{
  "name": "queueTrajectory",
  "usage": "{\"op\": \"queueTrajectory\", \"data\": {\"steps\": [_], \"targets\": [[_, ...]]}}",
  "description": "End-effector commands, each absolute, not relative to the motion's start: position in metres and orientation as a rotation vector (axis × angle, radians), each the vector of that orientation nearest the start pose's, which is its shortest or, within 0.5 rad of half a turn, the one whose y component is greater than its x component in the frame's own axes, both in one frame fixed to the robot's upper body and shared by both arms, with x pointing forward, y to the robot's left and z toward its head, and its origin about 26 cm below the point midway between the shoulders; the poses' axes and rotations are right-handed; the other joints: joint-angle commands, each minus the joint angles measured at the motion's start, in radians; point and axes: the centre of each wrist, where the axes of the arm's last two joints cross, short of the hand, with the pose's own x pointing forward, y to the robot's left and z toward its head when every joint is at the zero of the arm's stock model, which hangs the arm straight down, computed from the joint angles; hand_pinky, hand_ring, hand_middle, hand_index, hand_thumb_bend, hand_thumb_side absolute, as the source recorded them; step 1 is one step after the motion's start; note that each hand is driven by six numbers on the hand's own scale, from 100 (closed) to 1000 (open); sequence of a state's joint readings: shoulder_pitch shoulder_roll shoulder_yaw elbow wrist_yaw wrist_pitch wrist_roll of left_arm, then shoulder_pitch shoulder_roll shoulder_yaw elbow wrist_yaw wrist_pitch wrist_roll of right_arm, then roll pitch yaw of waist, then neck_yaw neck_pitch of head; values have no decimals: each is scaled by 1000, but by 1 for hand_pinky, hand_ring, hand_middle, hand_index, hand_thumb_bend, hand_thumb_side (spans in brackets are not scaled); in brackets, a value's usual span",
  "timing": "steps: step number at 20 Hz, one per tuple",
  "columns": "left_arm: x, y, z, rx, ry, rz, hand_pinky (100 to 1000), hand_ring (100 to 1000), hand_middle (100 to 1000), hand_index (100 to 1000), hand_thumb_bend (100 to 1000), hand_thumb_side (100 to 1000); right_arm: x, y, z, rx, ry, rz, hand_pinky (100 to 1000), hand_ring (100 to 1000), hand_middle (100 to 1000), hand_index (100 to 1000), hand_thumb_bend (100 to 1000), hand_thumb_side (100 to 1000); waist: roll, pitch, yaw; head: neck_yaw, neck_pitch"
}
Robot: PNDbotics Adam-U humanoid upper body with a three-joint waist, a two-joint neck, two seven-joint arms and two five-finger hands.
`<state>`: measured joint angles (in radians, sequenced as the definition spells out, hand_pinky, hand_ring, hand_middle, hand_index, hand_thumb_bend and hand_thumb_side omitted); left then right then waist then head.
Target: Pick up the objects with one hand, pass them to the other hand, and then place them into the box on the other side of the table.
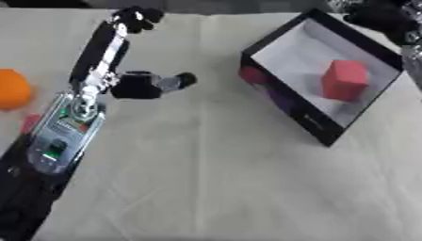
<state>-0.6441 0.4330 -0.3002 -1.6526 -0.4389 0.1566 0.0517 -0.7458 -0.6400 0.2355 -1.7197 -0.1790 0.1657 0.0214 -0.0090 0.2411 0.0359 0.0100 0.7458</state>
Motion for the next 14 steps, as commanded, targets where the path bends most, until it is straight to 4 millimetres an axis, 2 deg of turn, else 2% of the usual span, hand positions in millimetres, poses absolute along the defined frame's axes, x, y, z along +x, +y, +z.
{"op": "queueTrajectory", "data": {"steps": [1,2,3,9,14], "targets": [[369,224,235,760,-2020,-910,837,774,738,834,793,434,350,-253,311,-180,-2168,749,943,945,1000,1000,100,470,16,-41,3,17,8],[368,230,239,774,-1999,-926,838,775,739,835,792,438,348,-257,313,-167,-2170,744,943,947,1000,1000,100,501,17,-41,4,20,9],[367,236,242,787,-1973,-943,839,775,739,836,791,442,347,-260,315,-154,-2172,738,943,946,1000,1000,100,483,17,-41,5,21,9],[365,268,260,842,-1794,-1106,854,791,752,846,777,478,345,-280,319,-86,-2164,656,943,943,1000,1000,100,515,18,-38,4,23,3],[367,301,275,927,-1675,-1125,861,801,757,852,791,473,343,-291,320,-74,-2168,624,942,937,1000,1000,100,524,19,-37,5,24,8]]}}
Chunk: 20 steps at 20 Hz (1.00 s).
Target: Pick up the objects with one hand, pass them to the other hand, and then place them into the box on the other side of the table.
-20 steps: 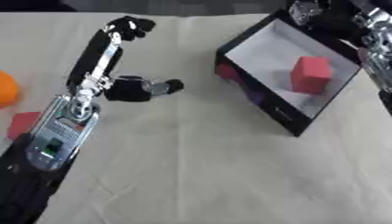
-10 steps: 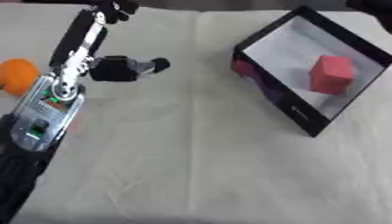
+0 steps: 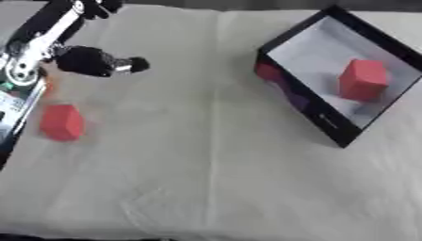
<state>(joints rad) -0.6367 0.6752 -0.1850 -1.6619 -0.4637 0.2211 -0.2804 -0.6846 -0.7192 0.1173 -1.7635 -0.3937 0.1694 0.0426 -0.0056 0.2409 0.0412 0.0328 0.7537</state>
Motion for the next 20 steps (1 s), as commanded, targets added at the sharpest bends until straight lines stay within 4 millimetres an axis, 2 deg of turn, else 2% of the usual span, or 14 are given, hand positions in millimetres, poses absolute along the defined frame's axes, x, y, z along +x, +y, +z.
{"op": "queueTrajectory", "data": {"steps": [1,6,10,11,14,17,19,20], "targets": [[368,308,277,934,-1645,-1130,861,802,757,852,791,476,342,-293,319,-66,-2170,627,941,936,1000,1000,100,526,15,-38,0,0,1],[375,331,279,915,-1514,-1174,867,810,762,857,802,483,343,-301,317,-61,-2167,608,941,937,1000,1000,100,529,13,-42,-2,2,0],[377,336,280,904,-1496,-1185,867,810,762,857,802,483,344,-302,317,-62,-2167,603,941,937,1000,1000,100,529,13,-43,-1,2,0],[377,337,278,904,-1485,-1189,880,830,777,868,876,546,344,-303,316,-66,-2162,601,940,937,1000,1000,100,531,14,-42,-1,6,-1],[376,347,264,866,-1387,-1276,881,836,780,868,880,547,345,-307,314,-94,-2139,579,940,936,1000,1000,100,530,17,-42,-1,14,0],[369,357,261,824,-1326,-1367,887,843,784,868,902,562,345,-308,313,-106,-2133,572,939,936,1000,1000,100,530,18,-40,-3,18,-1],[365,363,260,787,-1297,-1415,894,847,787,873,951,617,345,-309,312,-114,-2127,567,939,935,1000,1000,100,529,19,-40,-3,18,-1],[363,365,260,768,-1285,-1436,894,847,786,874,949,614,345,-309,312,-116,-2125,566,939,935,1000,1000,100,529,20,-39,-3,17,-2]]}}
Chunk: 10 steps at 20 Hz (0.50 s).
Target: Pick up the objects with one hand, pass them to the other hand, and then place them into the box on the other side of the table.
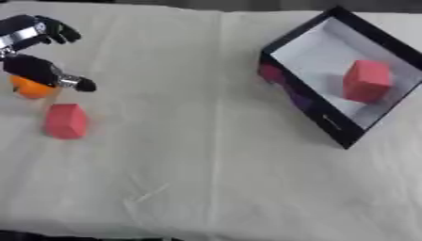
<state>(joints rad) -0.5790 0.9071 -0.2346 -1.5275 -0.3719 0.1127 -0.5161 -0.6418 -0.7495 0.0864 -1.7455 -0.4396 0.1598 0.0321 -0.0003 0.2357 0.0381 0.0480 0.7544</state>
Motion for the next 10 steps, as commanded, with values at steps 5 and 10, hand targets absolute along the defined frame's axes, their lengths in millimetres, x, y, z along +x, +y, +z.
{"op": "queueTrajectory", "data": {"steps": [5,10], "targets": [[355,374,262,710,-1228,-1530,894,852,786,868,933,554,344,-309,312,-122,-2121,569,939,935,1000,1000,100,530,15,-34,0,0,-4],[350,380,265,668,-1170,-1571,894,852,783,866,909,525,344,-310,309,-134,-2111,571,939,934,1000,1000,100,531,13,-34,3,0,-4]]}}
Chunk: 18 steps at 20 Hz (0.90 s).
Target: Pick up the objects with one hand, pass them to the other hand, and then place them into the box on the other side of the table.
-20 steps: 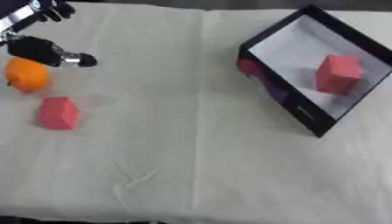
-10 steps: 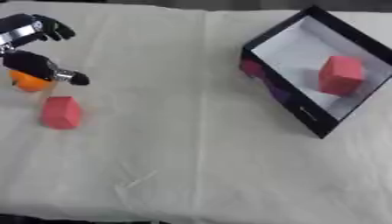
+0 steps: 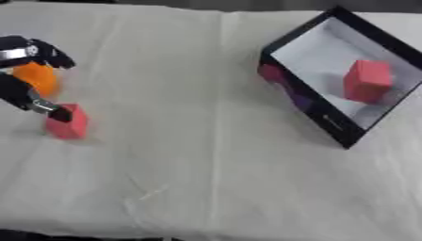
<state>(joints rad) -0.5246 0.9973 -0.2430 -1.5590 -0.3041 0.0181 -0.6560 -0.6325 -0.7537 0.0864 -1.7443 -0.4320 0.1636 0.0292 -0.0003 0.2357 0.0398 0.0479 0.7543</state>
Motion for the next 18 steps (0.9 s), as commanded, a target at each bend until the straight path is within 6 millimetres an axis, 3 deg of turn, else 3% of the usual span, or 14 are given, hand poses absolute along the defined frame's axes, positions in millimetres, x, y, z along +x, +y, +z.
{"op": "queueTrajectory", "data": {"steps": [1,9,18], "targets": [[350,380,266,657,-1160,-1576,895,854,785,871,909,518,344,-310,308,-136,-2109,573,939,934,1000,1000,100,531,13,-33,2,0,-4],[349,384,269,665,-1015,-1639,901,869,797,876,878,396,343,-309,304,-142,-2098,596,938,934,1000,1000,100,527,10,-33,1,9,-6],[356,380,259,709,-907,-1704,895,867,791,857,867,324,344,-307,298,-148,-2083,618,939,934,1000,1000,100,526,10,-33,-1,22,-3]]}}
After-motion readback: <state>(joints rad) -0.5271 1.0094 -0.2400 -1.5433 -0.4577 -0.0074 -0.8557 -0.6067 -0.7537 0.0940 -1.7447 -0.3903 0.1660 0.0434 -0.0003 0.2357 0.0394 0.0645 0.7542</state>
